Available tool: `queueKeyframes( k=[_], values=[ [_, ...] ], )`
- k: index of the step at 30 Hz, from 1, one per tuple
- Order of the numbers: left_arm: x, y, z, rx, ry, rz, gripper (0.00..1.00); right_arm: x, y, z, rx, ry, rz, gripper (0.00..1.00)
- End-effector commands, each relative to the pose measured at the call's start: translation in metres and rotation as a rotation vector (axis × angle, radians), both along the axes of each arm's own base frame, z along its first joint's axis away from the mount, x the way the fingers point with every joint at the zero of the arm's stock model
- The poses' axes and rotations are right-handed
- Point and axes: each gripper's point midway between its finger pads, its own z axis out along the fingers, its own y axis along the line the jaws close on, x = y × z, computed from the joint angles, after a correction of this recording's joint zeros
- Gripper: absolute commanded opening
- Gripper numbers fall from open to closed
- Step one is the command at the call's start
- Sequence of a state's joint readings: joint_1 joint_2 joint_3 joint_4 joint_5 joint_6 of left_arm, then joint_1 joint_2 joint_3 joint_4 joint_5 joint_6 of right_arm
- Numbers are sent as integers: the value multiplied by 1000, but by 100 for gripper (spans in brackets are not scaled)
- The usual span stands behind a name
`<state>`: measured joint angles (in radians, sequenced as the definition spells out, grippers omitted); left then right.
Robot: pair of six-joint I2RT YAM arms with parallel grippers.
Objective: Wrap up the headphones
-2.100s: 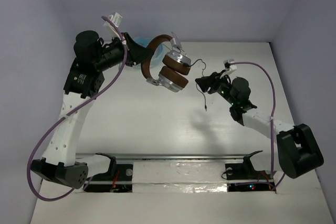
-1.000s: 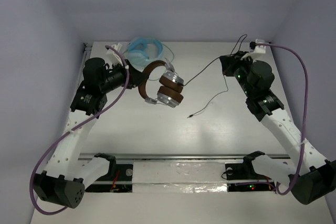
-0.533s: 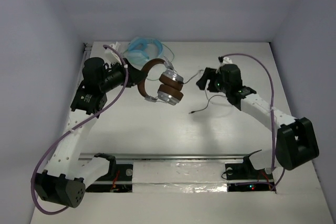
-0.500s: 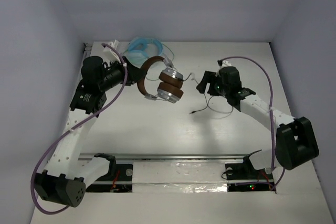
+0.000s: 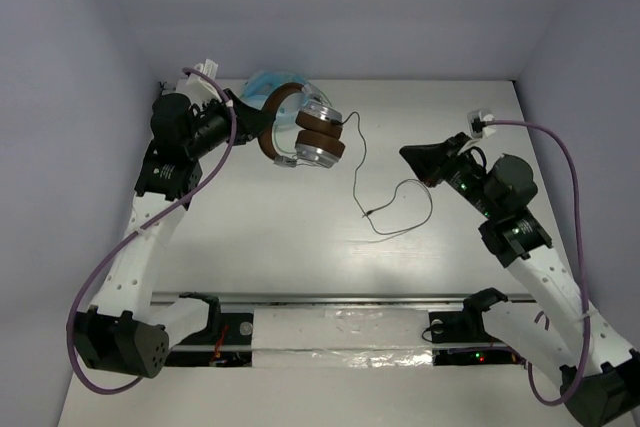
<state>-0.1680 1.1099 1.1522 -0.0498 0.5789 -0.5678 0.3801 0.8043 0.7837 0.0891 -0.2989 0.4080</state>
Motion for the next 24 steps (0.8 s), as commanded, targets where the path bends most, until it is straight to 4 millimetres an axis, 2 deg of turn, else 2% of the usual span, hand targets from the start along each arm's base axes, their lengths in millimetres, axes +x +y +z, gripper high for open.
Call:
queueKeyframes(
  k=[1, 2, 3, 6, 8, 9, 10, 11, 12, 13, 15, 16, 19, 20, 23, 24],
  values=[
    [-7, 0, 42, -41, -119, -6, 0, -30, 19, 31, 11, -192, 185, 27],
    [-6, 2, 41, -36, -118, 7, 0, -33, 22, 35, 17, -211, 206, 43],
    [-6, 3, 42, -35, -122, 10, 0, -39, 28, 38, 18, -234, 259, 66],
    [-7, 2, 41, -39, -119, 3, 0, -35, 39, 36, 8, -225, 327, 80],
    [-8, 1, 41, -43, -119, 0, 0, -29, 46, 33, 4, -224, 353, 82],
    [-9, 1, 41, -43, -119, 0, 0, -20, 52, 23, -7, -186, 376, 82],
    [-9, 1, 40, -45, -116, -1, 0, -17, 56, 21, -11, -179, 397, 82],
    [-10, 1, 40, -46, -116, -3, 0, -15, 59, 26, -5, -214, 413, 82],
    [-11, 0, 41, -49, -119, -7, 0, -10, 62, 22, 10, -196, 416, 81],
    [-11, 0, 41, -54, -117, -12, 0, 1, 67, 10, 10, -158, 420, 78],
    [-13, -1, 44, -61, -119, -14, 0, 4, 76, 11, 38, -172, 459, 75],
    [-13, -1, 45, -61, -121, -14, 0, 12, 80, 0, 40, -143, 465, 74],
    [-13, 0, 45, -62, -118, -11, 0, 19, 91, -6, 47, -136, 473, 71],
    [-13, 0, 46, -65, -118, -11, 0, 23, 97, -15, 46, -116, 483, 70],
    [-14, -1, 49, -82, -122, -11, 0, 23, 111, -19, 84, -119, 522, 67],
    [-14, -1, 50, -88, -122, -10, 0, 25, 115, -22, 98, -102, 520, 62]
  ],
)
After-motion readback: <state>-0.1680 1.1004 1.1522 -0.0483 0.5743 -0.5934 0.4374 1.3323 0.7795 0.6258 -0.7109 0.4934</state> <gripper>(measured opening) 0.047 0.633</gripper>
